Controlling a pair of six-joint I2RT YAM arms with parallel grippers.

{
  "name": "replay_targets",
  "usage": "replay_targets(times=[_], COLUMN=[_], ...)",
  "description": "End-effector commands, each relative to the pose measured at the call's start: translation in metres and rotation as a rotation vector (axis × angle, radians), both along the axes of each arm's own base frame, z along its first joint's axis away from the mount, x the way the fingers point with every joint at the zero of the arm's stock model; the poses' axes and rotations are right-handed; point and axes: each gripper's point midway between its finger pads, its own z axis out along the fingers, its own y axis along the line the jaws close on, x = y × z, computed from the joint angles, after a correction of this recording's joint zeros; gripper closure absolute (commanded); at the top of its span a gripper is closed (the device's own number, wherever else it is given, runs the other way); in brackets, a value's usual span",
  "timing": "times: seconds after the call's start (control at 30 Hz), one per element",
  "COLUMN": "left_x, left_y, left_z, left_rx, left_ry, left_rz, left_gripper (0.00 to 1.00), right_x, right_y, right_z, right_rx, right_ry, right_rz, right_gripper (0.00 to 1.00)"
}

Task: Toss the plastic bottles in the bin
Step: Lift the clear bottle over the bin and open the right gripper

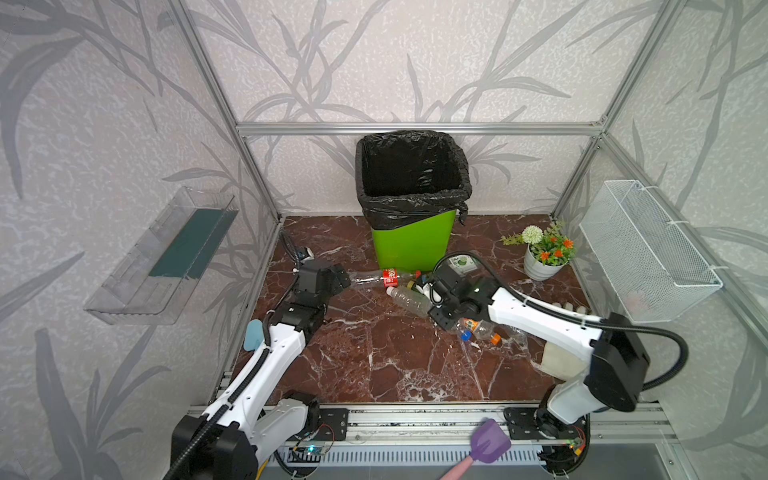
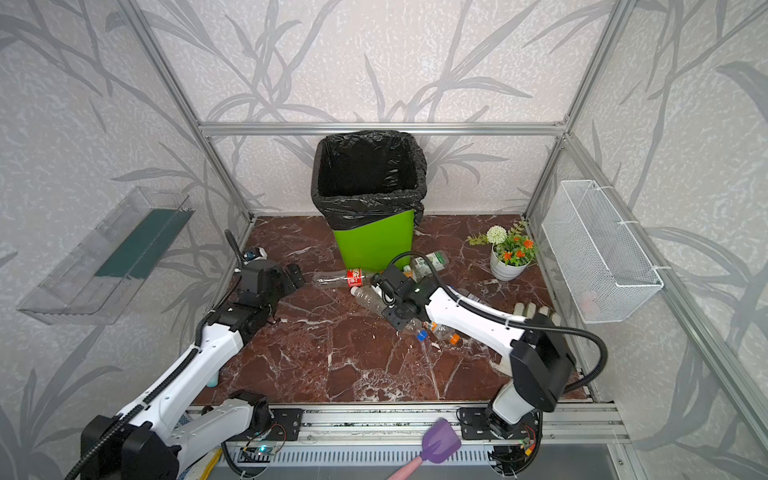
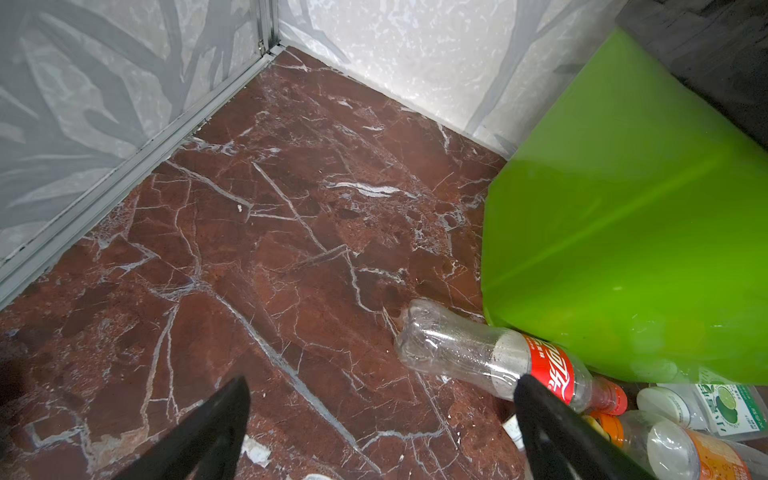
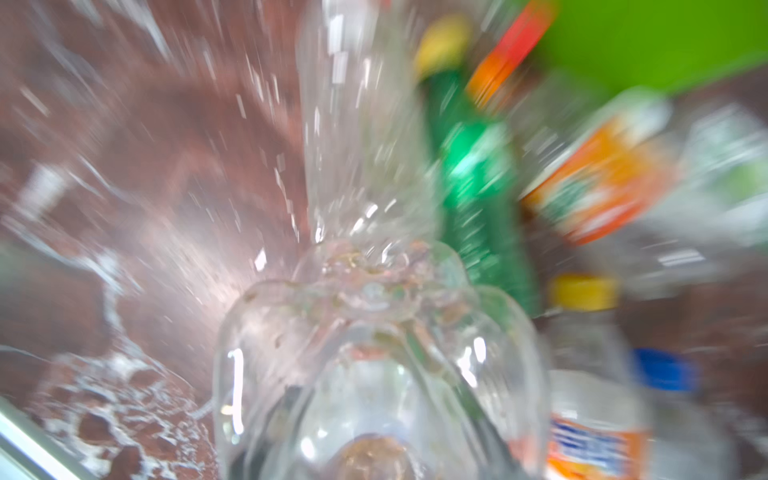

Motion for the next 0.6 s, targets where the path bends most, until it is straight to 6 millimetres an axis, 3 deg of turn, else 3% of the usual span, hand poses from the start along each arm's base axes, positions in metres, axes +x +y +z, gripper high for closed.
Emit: replay_targets(times=[0.0,0.07,0.13,0.27,0.33,0.43,0.5,0.57], left_x=[-0.002,-0.002,-0.001,0.002,0.004,0.006,0.006,0.005], left_y=[0.006,0.007,0.007,0.006,0.003,-0.001,-0.002,-0.003], left_z=[-0.010,-0.014,-0.017,-0.021,-0.023,-0.026,-0.028,-0.031], left_rx=[0.000,-0.003,-0.006,-0.015,-0.022,-0.036,-0.040,-0.048], left_ry=[0.026,0.033,0.041,0.045,0.051,0.064,0.074,0.081], left_rz=[0.030,0.035,0.034,0.030,0.020,0.003,-0.001,0.000], left_gripper=[0.01,0.01,0.01,0.01,0.01,0.01,0.01,0.01], right_x=[0.026,0.023,0.008,-0.028,-0.038,-0.035,-0.021,0.006], right_y=[-0.015,-0.029,-0.051,-0.091,-0.101,-0.100,-0.091,-0.077], right_z=[0.131,0.209,0.275,0.371,0.398,0.423,0.430,0.434], right_rx=[0.167,0.281,0.411,0.600,0.658,0.706,0.739,0.802], right_ry=[-0.389,-0.651,-0.833,-1.104,-1.194,-1.262,-1.257,-1.203], right_rz=[-0.047,-0.032,-0.050,-0.080,-0.093,-0.100,-0.093,-0.081], right_gripper=[0.52,0.52,0.52,0.53,0.53,0.52,0.51,0.51])
